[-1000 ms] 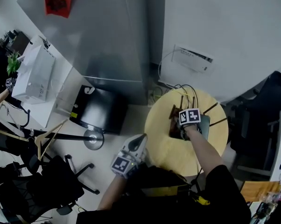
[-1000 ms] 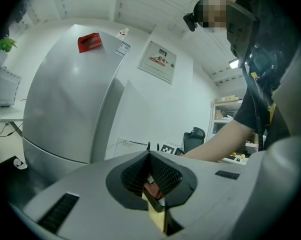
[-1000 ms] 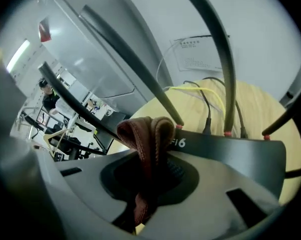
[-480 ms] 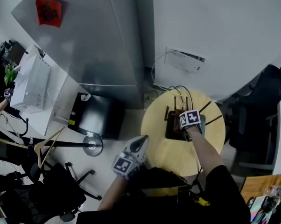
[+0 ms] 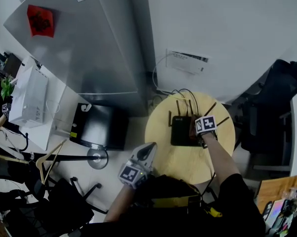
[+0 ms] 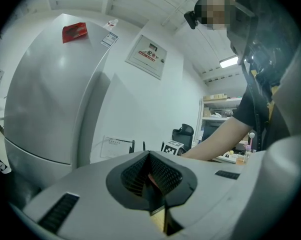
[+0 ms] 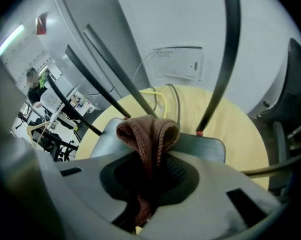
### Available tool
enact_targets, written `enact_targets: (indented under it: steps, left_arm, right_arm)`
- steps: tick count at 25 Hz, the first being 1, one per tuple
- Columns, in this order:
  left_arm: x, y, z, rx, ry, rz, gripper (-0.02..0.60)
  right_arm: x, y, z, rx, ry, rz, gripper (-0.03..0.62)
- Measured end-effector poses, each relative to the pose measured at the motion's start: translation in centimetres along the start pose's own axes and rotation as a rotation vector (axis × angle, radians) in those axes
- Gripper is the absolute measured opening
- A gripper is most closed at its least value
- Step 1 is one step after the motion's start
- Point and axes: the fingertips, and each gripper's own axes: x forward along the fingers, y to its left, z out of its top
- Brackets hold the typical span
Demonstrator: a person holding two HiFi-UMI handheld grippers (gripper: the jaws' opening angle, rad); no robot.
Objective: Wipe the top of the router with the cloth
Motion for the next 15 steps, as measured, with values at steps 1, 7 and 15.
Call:
enact_targets:
  steps: [1, 7, 15]
  left_arm:
    - [0.1, -0.1, -0.1, 0.000, 0.002, -0.004, -0.003]
    - [0.9, -0.5, -0.2, -0.001, 0.014, -0.025, -0.003]
    - [1.5, -0.9, -0.4, -0.004, 0.023, -0.044, -0.003]
  right_arm:
    - [-0.1, -0.4, -0.1, -0.001, 0.000, -0.009, 0.063]
    - [-0.8, -2.5, -0.6, -0.059, 0.006, -0.086, 0.064]
    - [-1.5, -4.5, -1.2, -0.068, 0.007, -0.151, 0.064]
